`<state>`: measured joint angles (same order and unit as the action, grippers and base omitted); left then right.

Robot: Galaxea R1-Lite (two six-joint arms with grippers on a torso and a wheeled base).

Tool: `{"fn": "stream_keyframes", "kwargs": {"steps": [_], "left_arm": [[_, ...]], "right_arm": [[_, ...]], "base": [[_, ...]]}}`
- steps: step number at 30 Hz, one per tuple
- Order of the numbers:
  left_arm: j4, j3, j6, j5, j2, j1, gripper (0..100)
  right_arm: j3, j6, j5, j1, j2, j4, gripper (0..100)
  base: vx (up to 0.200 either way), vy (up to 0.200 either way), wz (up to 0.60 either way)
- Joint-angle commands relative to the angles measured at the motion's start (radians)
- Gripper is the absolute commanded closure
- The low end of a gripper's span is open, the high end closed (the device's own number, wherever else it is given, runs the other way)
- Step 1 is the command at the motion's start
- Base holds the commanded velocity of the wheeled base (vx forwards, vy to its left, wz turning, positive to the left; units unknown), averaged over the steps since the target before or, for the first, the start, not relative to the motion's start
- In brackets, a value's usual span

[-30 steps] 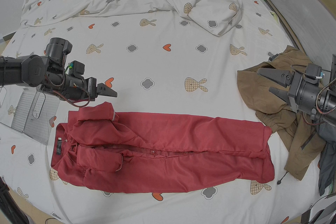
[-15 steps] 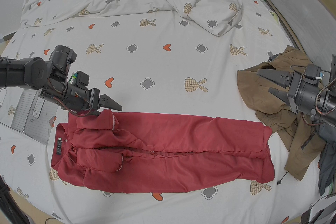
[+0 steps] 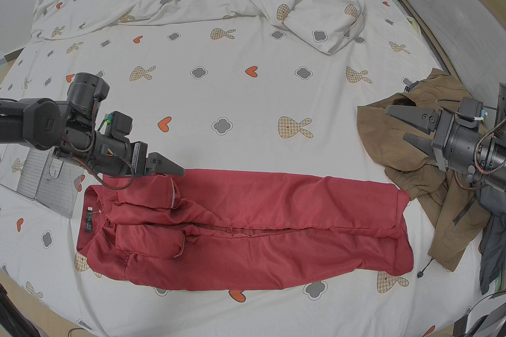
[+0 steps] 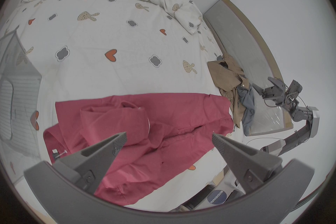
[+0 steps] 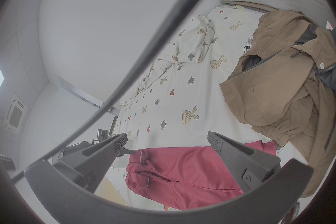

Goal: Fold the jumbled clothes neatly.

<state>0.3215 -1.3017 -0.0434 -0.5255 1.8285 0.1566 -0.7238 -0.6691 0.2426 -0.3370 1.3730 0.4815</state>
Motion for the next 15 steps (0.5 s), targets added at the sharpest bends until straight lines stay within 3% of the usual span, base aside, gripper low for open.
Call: {"fn": "stream_keyframes", "kwargs": {"steps": [1,7,15], "left_arm": [[-0.025,0.035,-0.003,0.018,-0.156,-0.006,0],[-0.025,0.096,-0.036,0.021,-0.253,0.0,0],[-0.09,0.295,-0.033,0.018,-0.272,0.017,0]], "right_arm": [[0.001,0.0,0.001,-0.002,0.003,0.0,0],[0.003,0.0,0.001,-0.002,0.005,0.0,0],[0.009,0.0,0.003,-0.004,0.008,0.0,0]], "base": [[0.0,0.0,0.0],[0.0,0.0,0.0],[0.0,0.0,0.0]]}}
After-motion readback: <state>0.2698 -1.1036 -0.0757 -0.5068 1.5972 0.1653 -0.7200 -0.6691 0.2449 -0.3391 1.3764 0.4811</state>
